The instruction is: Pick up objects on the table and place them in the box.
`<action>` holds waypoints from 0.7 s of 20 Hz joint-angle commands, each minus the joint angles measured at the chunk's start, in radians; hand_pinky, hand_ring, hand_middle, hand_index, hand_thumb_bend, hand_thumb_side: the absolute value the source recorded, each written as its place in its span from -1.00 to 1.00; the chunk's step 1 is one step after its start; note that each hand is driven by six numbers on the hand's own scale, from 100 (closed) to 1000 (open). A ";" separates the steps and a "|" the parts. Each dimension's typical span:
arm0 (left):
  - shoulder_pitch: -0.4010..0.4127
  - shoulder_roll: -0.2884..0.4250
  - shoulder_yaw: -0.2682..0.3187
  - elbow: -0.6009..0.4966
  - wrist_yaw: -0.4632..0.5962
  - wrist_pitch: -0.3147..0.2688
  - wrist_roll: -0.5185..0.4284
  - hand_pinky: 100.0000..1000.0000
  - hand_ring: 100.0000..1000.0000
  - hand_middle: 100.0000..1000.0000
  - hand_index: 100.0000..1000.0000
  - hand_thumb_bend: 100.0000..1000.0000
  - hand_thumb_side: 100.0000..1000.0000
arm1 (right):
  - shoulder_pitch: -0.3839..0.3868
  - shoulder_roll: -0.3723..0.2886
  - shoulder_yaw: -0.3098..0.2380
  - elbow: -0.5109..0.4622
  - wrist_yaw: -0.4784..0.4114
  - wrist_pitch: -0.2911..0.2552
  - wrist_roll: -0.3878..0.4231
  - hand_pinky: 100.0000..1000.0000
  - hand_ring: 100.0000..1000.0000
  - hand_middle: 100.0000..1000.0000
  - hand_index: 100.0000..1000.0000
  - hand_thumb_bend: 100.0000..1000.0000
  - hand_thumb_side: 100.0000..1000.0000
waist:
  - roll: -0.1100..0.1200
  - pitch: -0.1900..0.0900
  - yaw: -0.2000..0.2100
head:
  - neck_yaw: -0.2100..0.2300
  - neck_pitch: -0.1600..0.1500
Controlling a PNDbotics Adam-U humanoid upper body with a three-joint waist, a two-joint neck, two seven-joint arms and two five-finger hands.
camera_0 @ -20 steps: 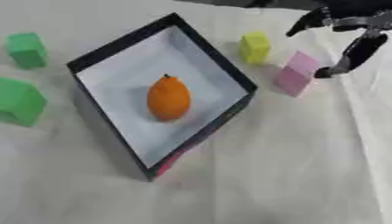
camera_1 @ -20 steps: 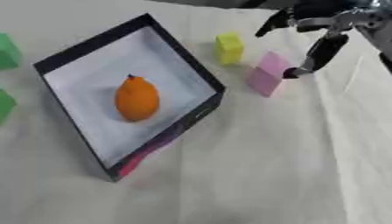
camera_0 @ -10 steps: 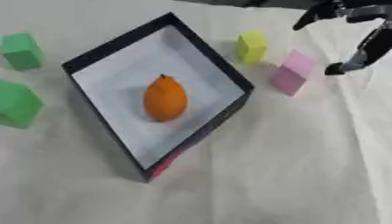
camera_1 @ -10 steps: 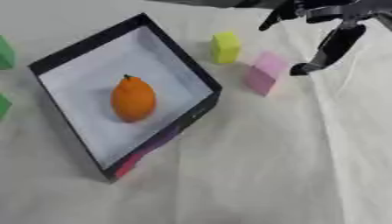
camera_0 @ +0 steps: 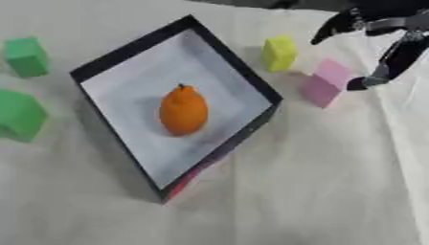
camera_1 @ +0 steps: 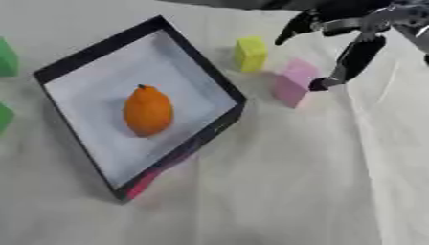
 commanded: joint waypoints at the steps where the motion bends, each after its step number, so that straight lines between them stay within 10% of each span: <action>1: -0.012 0.019 0.003 -0.021 -0.002 -0.001 -0.004 0.64 0.48 0.55 0.64 -0.89 0.71 | -0.008 -0.021 -0.005 0.022 0.039 -0.178 0.153 0.87 0.84 0.75 0.88 -0.25 -0.42 | -0.011 0.004 0.005 | -0.008 -0.021; 14: -0.010 0.015 0.006 -0.021 -0.007 0.001 -0.002 0.64 0.45 0.55 0.63 -0.91 0.72 | 0.031 -0.037 -0.025 0.069 0.153 -0.205 0.080 0.87 0.84 0.74 0.88 -0.25 -0.42 | -0.013 0.017 0.010 | -0.010 -0.024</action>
